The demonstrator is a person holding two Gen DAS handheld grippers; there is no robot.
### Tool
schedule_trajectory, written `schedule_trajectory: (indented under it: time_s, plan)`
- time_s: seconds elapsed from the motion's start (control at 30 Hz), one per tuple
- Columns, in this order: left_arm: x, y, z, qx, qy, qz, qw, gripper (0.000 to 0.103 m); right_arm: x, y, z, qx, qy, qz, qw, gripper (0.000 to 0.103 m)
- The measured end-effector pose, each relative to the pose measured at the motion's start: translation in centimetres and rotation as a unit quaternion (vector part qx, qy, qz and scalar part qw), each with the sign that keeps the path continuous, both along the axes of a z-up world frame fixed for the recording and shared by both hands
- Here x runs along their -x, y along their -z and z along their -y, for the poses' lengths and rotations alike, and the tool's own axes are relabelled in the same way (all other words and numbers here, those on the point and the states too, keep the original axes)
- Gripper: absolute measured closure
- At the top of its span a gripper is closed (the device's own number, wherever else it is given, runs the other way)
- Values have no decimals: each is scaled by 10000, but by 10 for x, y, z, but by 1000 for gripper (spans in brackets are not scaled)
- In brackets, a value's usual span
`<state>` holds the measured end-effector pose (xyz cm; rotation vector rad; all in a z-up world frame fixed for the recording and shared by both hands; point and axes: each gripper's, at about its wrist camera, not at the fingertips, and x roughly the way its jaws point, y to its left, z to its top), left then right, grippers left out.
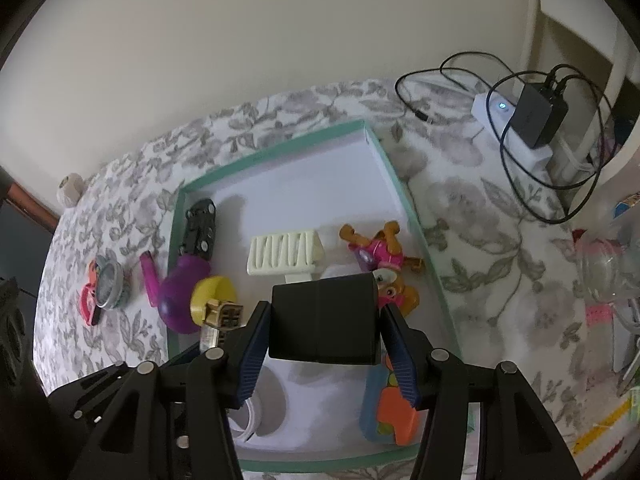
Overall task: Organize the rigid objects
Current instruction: 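Carry the gold bar and black charger over the teal tray and lower them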
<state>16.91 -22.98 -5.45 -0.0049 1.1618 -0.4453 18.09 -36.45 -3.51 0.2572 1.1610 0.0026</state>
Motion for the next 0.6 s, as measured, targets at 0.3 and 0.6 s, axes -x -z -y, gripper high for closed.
schedule_trajectory:
  time_s: [0.3,0.6]
  plan:
    - [-2,12,-1,-148,-80,-161,9997,86,-2,15,-5,43,-100,-255,9996,44]
    - [-3,11,0,-172,-78,-179,9997,86,-2,20,-12,173,-216,-370,9989,44]
